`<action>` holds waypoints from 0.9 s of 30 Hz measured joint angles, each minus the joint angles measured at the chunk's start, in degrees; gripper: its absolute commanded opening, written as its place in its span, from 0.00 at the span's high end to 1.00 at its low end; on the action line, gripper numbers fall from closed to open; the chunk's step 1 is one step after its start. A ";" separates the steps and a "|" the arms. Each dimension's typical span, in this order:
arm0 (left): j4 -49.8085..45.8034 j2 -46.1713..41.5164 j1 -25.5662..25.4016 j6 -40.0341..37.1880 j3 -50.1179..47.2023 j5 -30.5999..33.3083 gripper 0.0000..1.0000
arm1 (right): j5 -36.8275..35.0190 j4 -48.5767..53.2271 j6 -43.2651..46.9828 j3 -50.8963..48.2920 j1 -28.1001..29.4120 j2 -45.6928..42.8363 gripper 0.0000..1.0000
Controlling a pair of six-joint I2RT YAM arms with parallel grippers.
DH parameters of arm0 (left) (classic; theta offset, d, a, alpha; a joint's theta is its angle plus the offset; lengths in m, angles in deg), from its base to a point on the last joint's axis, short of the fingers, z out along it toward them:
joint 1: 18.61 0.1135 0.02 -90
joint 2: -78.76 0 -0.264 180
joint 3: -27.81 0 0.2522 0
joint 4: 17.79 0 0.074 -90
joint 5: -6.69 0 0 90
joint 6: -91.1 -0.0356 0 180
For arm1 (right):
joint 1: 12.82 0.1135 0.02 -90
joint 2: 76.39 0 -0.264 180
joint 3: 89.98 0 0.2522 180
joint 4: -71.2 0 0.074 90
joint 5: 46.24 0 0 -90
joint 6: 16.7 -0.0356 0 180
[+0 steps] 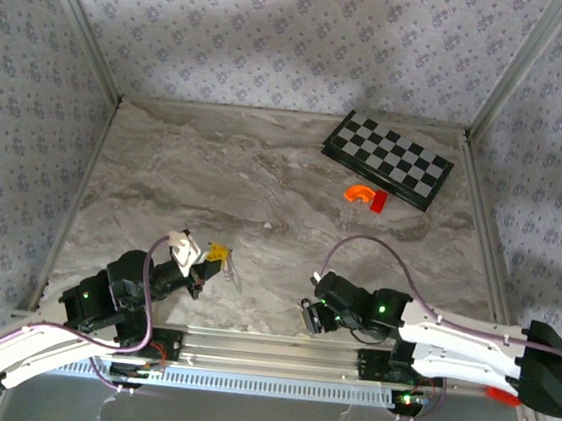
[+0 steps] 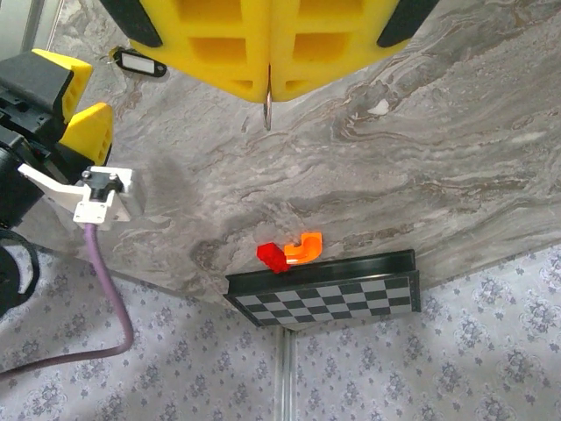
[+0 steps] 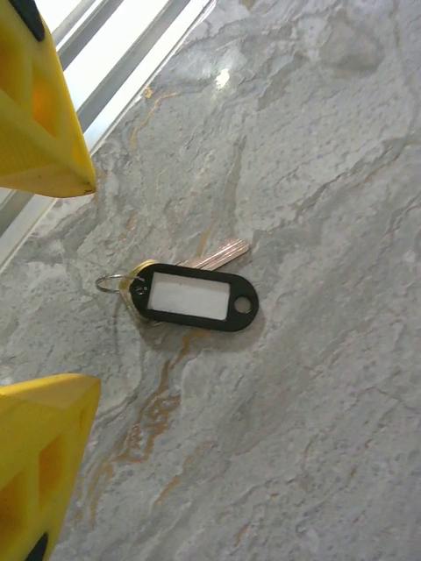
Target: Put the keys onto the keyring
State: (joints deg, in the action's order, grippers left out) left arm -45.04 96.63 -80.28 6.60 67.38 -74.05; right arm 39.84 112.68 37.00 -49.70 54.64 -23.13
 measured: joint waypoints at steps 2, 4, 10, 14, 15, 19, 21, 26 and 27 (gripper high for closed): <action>0.02 -0.37 0.00 0.00 0.00 -0.17 1.00 | -1.07 -2.25 -0.31 -1.90 0.63 -1.16 0.43; 0.02 -0.66 0.00 0.00 0.00 -0.35 1.00 | -1.73 -4.63 -0.52 -3.69 1.09 -1.51 0.44; 0.02 -0.70 0.00 0.00 0.00 -0.52 1.00 | -2.93 -8.92 -1.68 -6.73 2.75 -1.53 0.52; 0.02 -0.70 0.00 0.00 0.00 -0.52 1.00 | -3.30 -10.97 -2.73 -7.74 3.21 -1.51 0.58; 0.02 -0.68 0.00 0.00 0.00 -0.52 1.00 | -3.41 -11.28 -3.02 -8.00 3.23 -1.51 0.59; 0.02 -0.70 0.00 0.00 0.00 -0.52 1.00 | -3.69 -11.74 -3.58 -8.52 3.45 -1.40 0.64; 0.02 -0.87 0.00 0.00 0.00 -0.52 1.00 | -3.87 -11.87 -3.76 -8.55 3.48 -1.14 0.66; 0.02 -1.01 0.00 0.00 0.00 -0.55 1.00 | -3.85 -12.68 -3.80 -8.55 3.58 -0.17 0.70; 0.02 -1.01 0.00 0.00 0.00 -0.52 1.00 | -3.87 -12.87 -3.80 -8.55 3.67 0.07 0.71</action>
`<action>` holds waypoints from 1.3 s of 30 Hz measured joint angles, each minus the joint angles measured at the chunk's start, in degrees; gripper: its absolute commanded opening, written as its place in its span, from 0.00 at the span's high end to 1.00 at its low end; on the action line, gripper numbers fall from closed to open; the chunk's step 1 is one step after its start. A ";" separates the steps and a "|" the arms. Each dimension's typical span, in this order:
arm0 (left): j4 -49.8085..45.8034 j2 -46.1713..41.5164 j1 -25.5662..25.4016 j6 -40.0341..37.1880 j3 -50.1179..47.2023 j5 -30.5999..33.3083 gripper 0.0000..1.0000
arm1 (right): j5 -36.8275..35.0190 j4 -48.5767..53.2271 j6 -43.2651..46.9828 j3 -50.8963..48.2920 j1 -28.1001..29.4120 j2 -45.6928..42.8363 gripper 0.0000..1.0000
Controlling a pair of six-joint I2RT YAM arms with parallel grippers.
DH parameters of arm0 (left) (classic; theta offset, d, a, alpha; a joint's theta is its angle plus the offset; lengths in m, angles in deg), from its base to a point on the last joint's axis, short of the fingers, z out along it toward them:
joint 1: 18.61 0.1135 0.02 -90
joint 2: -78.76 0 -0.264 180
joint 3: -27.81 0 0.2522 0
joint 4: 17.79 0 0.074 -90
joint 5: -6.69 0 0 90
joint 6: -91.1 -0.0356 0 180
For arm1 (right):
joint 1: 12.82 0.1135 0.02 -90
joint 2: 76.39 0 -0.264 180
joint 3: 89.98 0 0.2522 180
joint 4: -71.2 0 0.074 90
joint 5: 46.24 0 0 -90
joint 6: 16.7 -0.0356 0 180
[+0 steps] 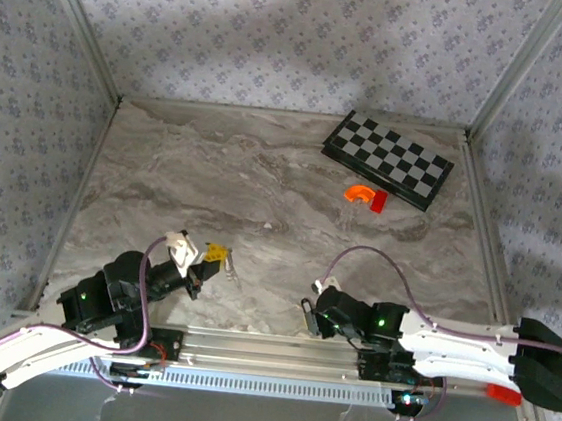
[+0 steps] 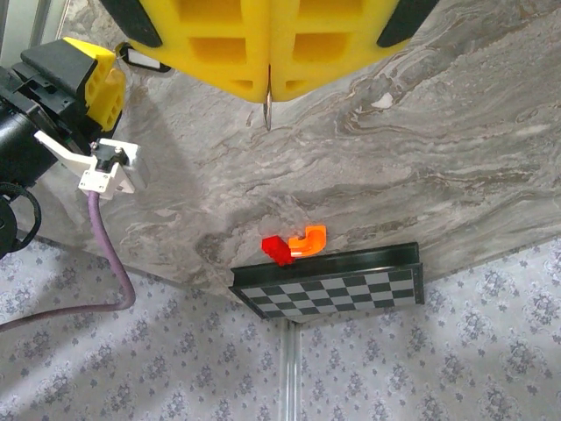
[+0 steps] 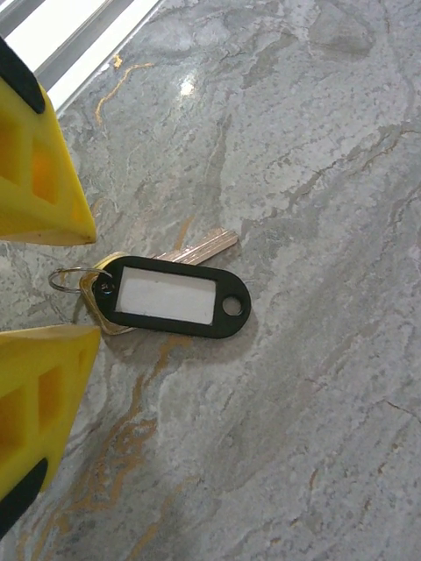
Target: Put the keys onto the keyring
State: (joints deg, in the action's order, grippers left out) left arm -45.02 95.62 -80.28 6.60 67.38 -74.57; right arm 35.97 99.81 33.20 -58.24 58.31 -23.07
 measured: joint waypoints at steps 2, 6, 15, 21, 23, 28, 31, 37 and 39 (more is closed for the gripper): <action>0.00 0.00 0.00 0.00 0.00 -0.02 1.00 | 0.02 -0.31 0.04 0.00 0.07 0.52 0.73; 0.00 0.00 0.00 0.00 0.00 -0.22 1.00 | 0.02 -0.79 0.15 0.00 0.31 1.92 0.76; 0.04 -0.76 0.00 -0.02 0.00 -0.63 1.00 | -0.02 -1.38 0.61 0.09 0.85 4.09 0.87; 0.07 -1.51 0.00 0.00 0.00 -0.66 1.00 | -2.23 -0.11 0.46 1.27 2.91 4.22 0.95; 0.07 -1.55 0.00 0.00 0.00 -0.66 1.00 | -3.19 1.16 0.44 2.49 3.34 4.28 0.96; 0.15 -2.21 0.00 0.00 -0.15 -0.74 1.00 | -2.27 5.66 2.75 8.87 -0.13 7.08 0.99; 0.33 -2.82 0.00 -0.02 -0.31 -0.63 1.00 | 0.46 8.11 6.10 13.99 -6.62 10.10 0.99; 0.57 -4.17 0.00 -0.07 -1.44 -0.52 1.00 | 8.04 14.97 15.52 30.45 -17.79 21.62 1.00; 0.87 -4.37 0.00 -0.09 -1.86 -0.37 1.00 | 10.01 17.86 18.86 36.81 -20.02 26.51 1.00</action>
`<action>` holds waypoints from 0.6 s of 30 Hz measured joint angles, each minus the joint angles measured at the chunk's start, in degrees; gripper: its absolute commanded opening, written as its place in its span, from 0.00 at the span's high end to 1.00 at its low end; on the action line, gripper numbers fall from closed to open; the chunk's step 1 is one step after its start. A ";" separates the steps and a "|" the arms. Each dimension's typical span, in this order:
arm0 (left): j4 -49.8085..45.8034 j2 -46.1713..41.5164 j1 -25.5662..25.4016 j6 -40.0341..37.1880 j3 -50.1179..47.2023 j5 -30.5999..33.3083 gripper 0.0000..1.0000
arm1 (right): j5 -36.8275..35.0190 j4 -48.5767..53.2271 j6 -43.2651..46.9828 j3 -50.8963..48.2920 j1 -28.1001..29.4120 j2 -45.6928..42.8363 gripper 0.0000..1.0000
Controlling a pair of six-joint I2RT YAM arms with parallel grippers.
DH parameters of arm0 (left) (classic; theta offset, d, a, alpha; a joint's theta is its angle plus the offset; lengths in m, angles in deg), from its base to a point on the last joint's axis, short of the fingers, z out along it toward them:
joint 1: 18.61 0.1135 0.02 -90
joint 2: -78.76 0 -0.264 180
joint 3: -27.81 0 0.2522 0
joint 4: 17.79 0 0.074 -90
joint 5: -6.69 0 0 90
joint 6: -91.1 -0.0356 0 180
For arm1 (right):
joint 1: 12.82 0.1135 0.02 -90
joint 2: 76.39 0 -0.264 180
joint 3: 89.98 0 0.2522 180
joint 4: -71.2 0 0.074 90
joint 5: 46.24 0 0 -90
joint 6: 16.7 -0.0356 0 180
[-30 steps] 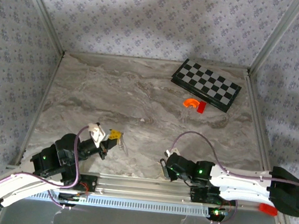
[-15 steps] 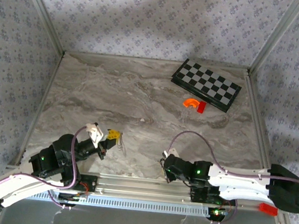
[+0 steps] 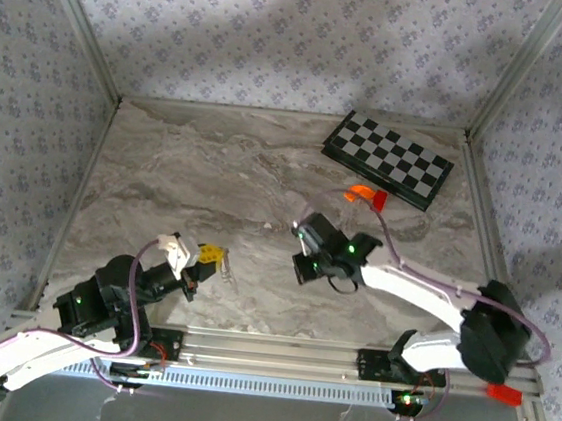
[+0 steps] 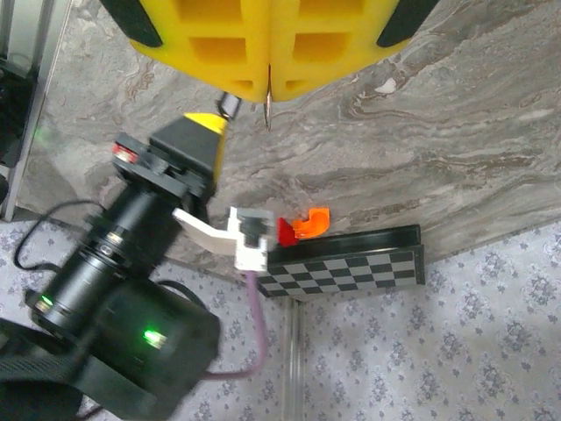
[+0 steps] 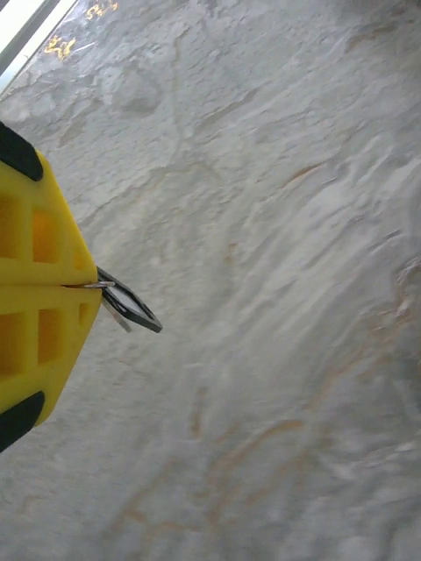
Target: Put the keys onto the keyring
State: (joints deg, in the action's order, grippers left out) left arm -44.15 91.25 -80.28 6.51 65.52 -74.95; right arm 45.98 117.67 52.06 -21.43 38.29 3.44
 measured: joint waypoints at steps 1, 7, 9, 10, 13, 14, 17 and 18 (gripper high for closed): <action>0.07 -0.09 0.00 -0.02 -0.24 0.22 1.00 | 0.74 1.51 1.70 3.32 -0.96 2.64 1.00; 0.44 -0.63 0.00 -0.44 -1.18 1.55 1.00 | 4.04 7.58 8.98 17.11 -4.79 14.82 1.00; 0.46 -1.29 0.00 -0.44 -1.22 1.79 1.00 | 4.76 8.31 10.23 18.51 -5.64 17.38 1.00; 0.46 -1.60 0.00 -0.44 -1.25 1.95 1.00 | 5.07 8.72 10.73 18.80 -6.01 18.67 1.00; 0.46 -1.99 0.00 -0.63 -1.25 2.36 1.00 | 5.33 9.97 11.72 18.86 -6.51 21.18 1.00; 0.46 -1.99 0.00 -0.70 -1.25 2.38 1.00 | 5.33 10.21 11.78 18.86 -6.51 21.62 1.00; 0.46 -2.01 0.00 -0.96 -1.25 2.84 1.00 | 5.38 11.28 11.85 18.86 -6.51 22.18 1.00; 0.46 -2.08 0.00 -1.07 -1.27 3.02 1.00 | 5.35 11.50 11.82 18.80 -6.51 22.18 1.00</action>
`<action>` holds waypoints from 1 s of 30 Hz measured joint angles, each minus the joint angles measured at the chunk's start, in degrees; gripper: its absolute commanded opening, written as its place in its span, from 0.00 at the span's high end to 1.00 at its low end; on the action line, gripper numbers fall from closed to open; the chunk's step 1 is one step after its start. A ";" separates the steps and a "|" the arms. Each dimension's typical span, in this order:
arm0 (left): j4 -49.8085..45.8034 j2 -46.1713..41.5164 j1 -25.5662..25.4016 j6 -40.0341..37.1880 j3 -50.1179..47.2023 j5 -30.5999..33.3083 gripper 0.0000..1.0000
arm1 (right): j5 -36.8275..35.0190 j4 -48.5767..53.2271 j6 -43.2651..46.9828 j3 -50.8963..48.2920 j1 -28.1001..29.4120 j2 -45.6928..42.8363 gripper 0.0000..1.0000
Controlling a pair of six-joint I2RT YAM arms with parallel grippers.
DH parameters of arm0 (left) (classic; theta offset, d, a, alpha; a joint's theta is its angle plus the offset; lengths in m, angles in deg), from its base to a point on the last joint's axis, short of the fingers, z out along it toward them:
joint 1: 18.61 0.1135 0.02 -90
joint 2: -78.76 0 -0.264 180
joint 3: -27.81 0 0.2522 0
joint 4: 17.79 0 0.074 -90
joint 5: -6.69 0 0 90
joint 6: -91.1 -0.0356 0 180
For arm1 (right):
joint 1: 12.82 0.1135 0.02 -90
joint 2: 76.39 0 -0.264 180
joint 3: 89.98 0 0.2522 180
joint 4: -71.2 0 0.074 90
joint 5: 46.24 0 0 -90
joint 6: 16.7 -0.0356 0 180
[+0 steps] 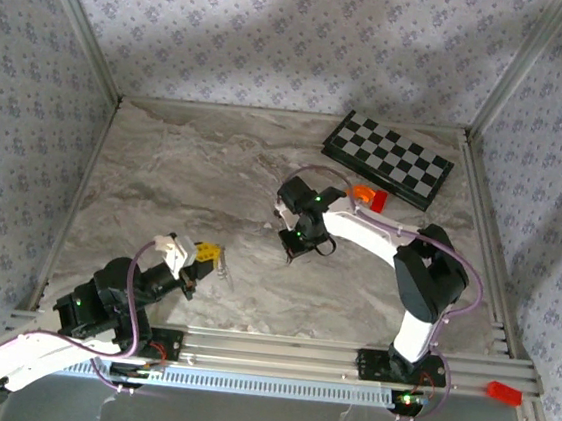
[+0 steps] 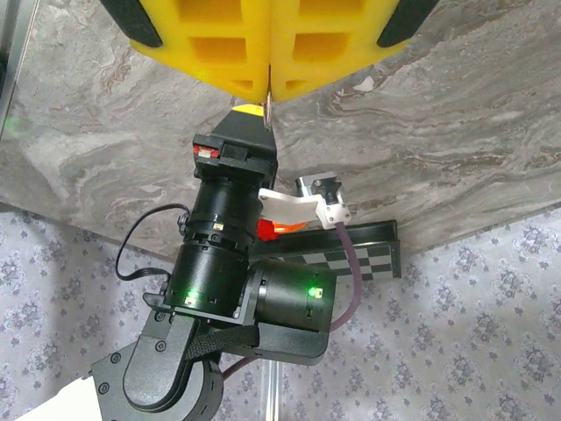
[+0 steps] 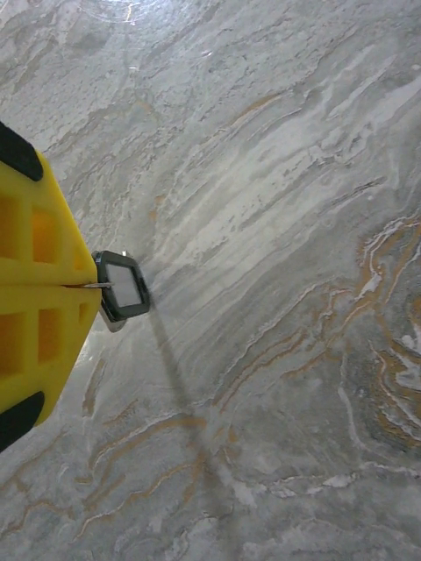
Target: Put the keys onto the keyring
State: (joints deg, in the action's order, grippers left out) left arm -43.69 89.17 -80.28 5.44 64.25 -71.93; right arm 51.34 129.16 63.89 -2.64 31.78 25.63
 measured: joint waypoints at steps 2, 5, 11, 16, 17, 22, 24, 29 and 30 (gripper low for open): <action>-0.02 -0.48 0.00 -0.22 -0.09 0.22 1.00 | -0.02 0.17 -0.07 -0.42 0.02 0.00 1.00; -0.02 -1.64 0.00 -0.26 -0.17 0.50 1.00 | -0.15 1.29 -0.26 -1.44 0.33 0.00 1.00; -0.04 -4.13 0.00 -0.24 -1.01 1.53 1.00 | -0.28 3.80 -1.53 -3.65 2.78 0.02 1.00; -0.04 -5.90 0.00 -0.24 -2.08 2.27 1.00 | -0.92 6.01 -1.90 -4.57 4.46 0.09 1.00; -0.04 -5.97 0.00 -0.24 -2.21 2.43 1.00 | -1.18 6.05 -1.90 -4.96 4.68 0.09 1.00; -0.04 -6.01 0.00 -0.39 -2.51 3.02 1.00 | -2.34 7.93 -1.97 -6.69 5.57 1.01 1.00; -0.07 -6.16 0.00 -0.42 -2.51 3.04 1.00 | -2.67 8.48 -1.99 -6.71 6.01 1.38 1.00; -0.07 -6.25 0.00 -0.42 -2.51 3.04 1.00 | -2.89 8.50 -2.14 -7.50 7.17 1.81 1.00; -0.07 -6.25 0.00 -0.42 -2.51 3.04 1.00 | -2.89 8.48 -2.14 -7.91 7.26 1.81 1.00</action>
State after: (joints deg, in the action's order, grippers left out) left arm -43.75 82.92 -80.28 5.03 61.74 -68.89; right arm 48.45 137.64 61.75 -10.55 39.03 27.44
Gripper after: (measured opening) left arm 0.055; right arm 0.062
